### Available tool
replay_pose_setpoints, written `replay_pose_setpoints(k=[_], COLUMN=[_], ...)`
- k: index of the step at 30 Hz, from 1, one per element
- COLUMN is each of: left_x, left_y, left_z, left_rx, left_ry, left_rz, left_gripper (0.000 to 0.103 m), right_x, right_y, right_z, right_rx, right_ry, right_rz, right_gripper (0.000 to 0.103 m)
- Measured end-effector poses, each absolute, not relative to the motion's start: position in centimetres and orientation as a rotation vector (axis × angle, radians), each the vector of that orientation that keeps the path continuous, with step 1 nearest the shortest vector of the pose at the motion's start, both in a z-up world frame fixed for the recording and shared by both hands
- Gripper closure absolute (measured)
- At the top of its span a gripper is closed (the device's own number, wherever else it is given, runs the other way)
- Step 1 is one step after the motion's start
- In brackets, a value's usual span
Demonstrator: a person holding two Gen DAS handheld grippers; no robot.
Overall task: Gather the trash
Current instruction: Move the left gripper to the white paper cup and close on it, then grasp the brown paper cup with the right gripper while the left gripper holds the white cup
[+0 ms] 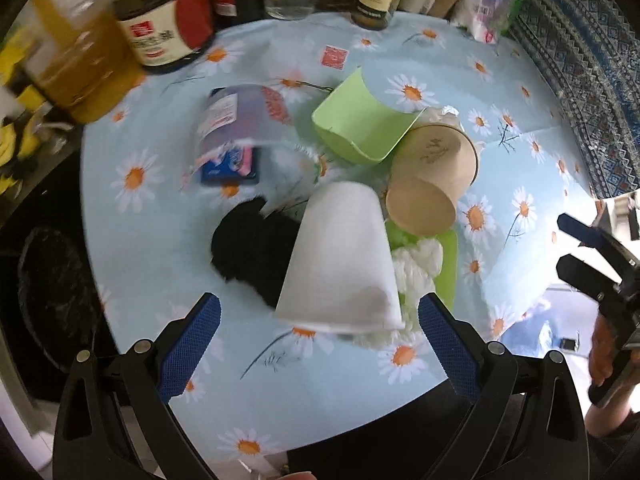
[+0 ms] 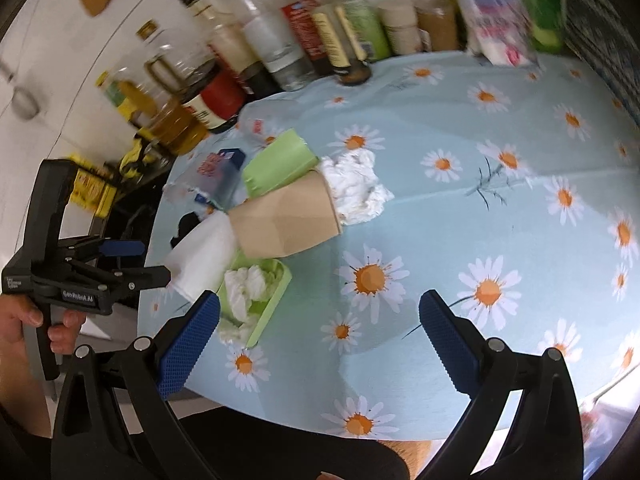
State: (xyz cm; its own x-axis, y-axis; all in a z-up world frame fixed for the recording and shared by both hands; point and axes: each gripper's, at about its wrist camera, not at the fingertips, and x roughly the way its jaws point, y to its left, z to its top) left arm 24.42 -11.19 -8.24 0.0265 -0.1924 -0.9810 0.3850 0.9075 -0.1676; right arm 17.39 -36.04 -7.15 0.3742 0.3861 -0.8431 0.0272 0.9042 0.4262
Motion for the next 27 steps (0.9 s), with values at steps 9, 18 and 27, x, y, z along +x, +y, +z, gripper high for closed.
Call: replay_pose_setpoints(k=[9,18,27], left_x=[27.3,27.1,26.8], left_y=[-13.7,-15.2,-14.2], left_z=[-11.4,-11.8,-11.5], left_rx=[0.250,0.326,0.286], left_ry=[1.633,1.638,1.620], left_rz=[-0.571,-0.603,-0.600], left_gripper=[0.007,0.031,0.038], right_x=[17.1,17.5,19.1], right_y=[-37.3,-37.8,-37.0], right_z=[-8.4,-10.1,-11.0], right_rx=[0.545,0.646,0.694], right_ry=[1.142,1.166,1.203], right_rz=[0.156,0.146,0.198], right_gripper=[0.004,0.004,0.004])
